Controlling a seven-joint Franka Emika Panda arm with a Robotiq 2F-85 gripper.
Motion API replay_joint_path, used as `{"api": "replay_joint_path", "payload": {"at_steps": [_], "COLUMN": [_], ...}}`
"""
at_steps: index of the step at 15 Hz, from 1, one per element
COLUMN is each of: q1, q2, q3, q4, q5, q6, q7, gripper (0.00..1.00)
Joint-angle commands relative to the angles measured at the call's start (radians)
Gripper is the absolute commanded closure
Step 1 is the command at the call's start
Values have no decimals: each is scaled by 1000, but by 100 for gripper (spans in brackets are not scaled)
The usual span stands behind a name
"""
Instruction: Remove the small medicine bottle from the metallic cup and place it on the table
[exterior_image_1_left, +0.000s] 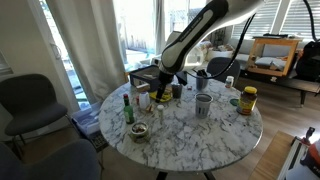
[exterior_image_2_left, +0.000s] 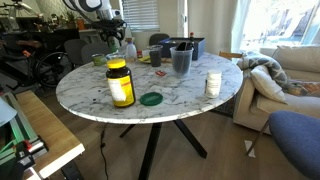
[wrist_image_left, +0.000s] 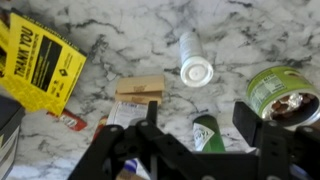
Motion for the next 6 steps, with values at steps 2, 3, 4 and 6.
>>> {"api": "replay_joint_path", "payload": {"at_steps": [2,3,4,6], "q1": [-150,-158,-162,-35], "q2": [-244,-283,-315,-265], "q3": [194,212,228,105], "q4": [-72,-70,-57,-22], "q5": [257,324,395,339], "q6": [-55,-69,-96,-69], "q7": [-295,-376,-455,-378], "gripper": [0,0,0,0]}}
